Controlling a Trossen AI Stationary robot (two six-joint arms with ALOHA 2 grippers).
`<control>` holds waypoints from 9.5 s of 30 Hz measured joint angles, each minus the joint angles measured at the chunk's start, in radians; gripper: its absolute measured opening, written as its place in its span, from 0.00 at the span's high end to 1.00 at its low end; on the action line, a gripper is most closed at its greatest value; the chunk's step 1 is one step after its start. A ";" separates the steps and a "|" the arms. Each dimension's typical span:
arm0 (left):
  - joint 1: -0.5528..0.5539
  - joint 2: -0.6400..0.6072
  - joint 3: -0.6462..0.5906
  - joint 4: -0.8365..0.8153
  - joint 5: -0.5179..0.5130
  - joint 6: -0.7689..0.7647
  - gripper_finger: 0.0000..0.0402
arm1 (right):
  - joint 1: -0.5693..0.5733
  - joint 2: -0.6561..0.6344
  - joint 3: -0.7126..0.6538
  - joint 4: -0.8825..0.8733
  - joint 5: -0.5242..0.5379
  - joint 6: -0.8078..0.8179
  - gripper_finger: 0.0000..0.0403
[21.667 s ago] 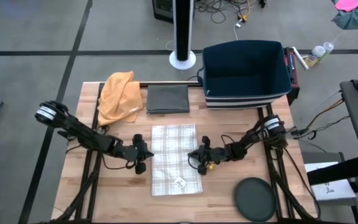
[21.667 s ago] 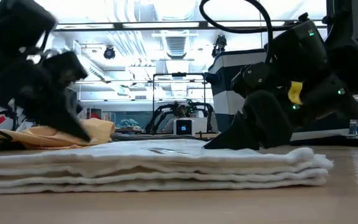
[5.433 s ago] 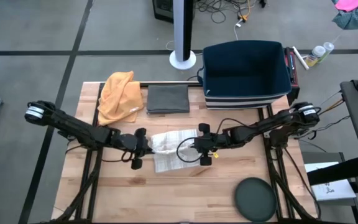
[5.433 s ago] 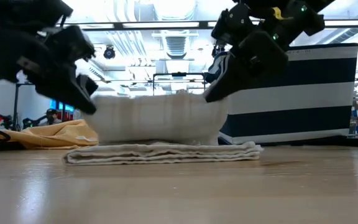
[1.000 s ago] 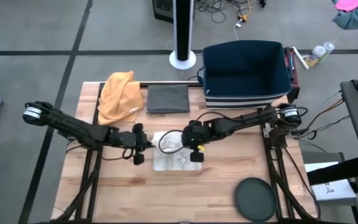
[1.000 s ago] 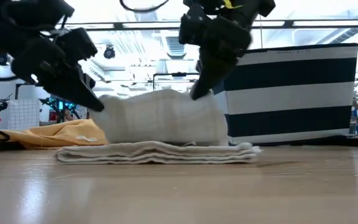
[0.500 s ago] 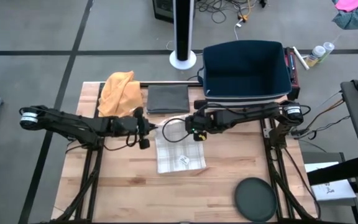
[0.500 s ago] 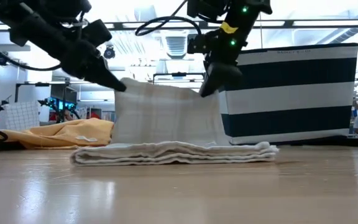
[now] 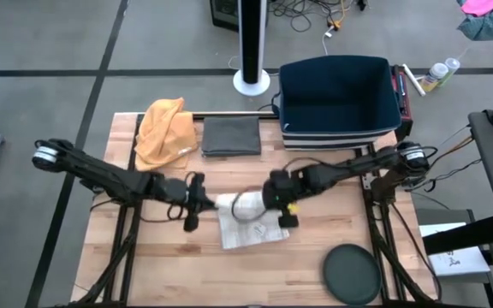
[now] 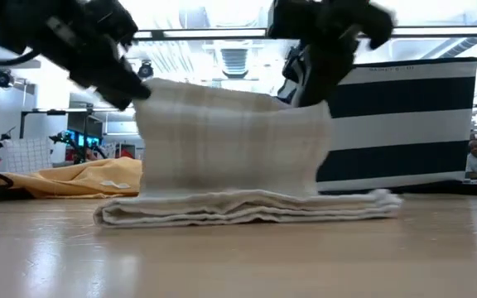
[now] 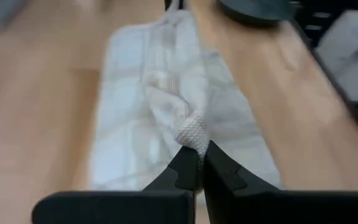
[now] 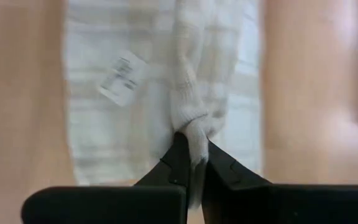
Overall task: Fold kitchen towel into neat rectangle
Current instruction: Fold the white patterned towel
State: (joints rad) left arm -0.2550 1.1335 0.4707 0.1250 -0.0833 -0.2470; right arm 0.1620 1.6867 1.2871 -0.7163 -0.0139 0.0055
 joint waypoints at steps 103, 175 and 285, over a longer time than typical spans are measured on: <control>-0.324 0.575 0.344 -0.088 -0.004 -0.270 0.48 | 0.299 0.242 0.019 0.475 0.199 0.373 0.63; -0.504 0.526 0.338 -0.091 -0.303 -0.416 0.64 | 0.399 0.472 0.226 0.412 0.216 0.269 0.48; -0.369 0.681 0.186 0.132 -0.461 -0.429 0.72 | 0.116 0.457 0.199 0.464 0.099 0.251 1.00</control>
State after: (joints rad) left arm -0.6245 1.8141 0.6565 0.2569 -0.5446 -0.6757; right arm 0.2782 2.1440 1.4860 -0.2527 0.0851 0.2564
